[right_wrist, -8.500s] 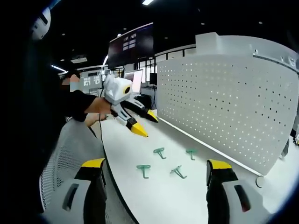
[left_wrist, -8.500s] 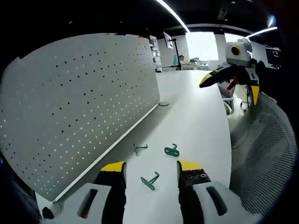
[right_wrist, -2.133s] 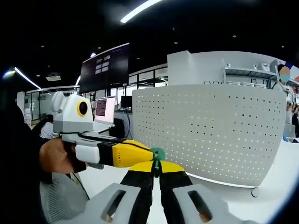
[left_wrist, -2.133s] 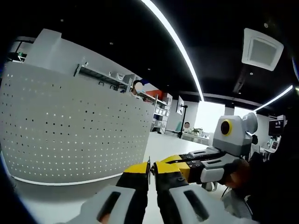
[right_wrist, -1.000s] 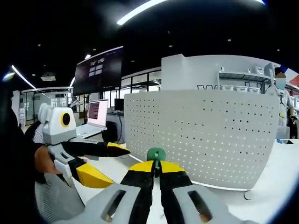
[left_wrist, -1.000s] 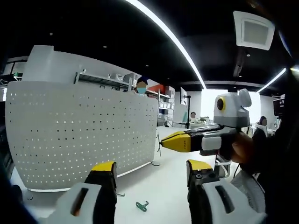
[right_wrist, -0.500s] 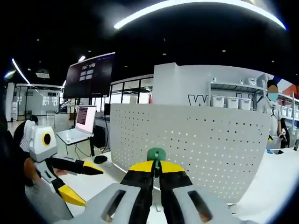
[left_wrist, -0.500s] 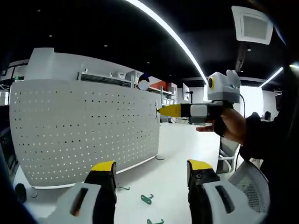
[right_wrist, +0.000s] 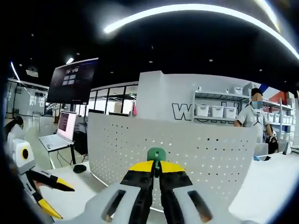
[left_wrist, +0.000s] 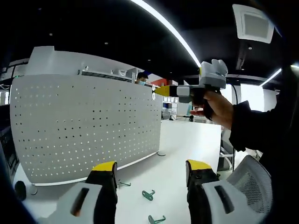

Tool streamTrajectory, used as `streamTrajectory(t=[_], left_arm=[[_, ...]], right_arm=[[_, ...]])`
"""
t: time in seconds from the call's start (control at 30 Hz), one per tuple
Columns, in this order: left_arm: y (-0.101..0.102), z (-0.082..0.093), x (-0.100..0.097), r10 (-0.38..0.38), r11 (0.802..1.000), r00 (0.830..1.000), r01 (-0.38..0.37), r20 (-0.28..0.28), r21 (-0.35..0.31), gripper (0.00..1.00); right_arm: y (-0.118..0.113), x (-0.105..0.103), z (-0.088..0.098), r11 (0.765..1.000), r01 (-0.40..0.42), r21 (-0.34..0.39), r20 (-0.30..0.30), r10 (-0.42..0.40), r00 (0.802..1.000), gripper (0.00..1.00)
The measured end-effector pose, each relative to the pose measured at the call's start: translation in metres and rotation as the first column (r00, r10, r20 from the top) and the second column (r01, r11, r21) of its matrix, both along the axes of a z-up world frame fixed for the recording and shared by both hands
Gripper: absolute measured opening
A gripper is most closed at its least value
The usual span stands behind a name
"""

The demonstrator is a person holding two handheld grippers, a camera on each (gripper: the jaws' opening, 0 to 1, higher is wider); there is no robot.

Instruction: Insert the hook assembly into the mounting plate slot until the hook locks in place.

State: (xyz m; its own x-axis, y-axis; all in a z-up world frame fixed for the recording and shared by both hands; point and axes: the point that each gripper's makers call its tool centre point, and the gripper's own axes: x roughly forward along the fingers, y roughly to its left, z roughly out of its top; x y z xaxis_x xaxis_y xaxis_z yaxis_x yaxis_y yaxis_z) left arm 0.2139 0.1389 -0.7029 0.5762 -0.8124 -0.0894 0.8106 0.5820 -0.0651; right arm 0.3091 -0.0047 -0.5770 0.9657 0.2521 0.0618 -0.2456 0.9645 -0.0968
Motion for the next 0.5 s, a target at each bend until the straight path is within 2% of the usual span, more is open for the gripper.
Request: streamTrajectory(t=[0.33, 0.5], left_arm=[[0.001, -0.004, 0.000, -0.001, 1.000, 1.000, 0.001, -0.001, 0.006, 0.60], [0.002, -0.005, 0.001, 0.000, 1.000, 1.000, 0.000, -0.002, 0.008, 0.60]], right_arm=[[-0.010, 0.038, 0.023, 0.999, 0.049, -0.022, 0.044, -0.048, 0.998, 0.01], [-0.013, 0.056, 0.028, 0.998, 0.064, -0.019, 0.051, -0.063, 0.997, 0.01]])
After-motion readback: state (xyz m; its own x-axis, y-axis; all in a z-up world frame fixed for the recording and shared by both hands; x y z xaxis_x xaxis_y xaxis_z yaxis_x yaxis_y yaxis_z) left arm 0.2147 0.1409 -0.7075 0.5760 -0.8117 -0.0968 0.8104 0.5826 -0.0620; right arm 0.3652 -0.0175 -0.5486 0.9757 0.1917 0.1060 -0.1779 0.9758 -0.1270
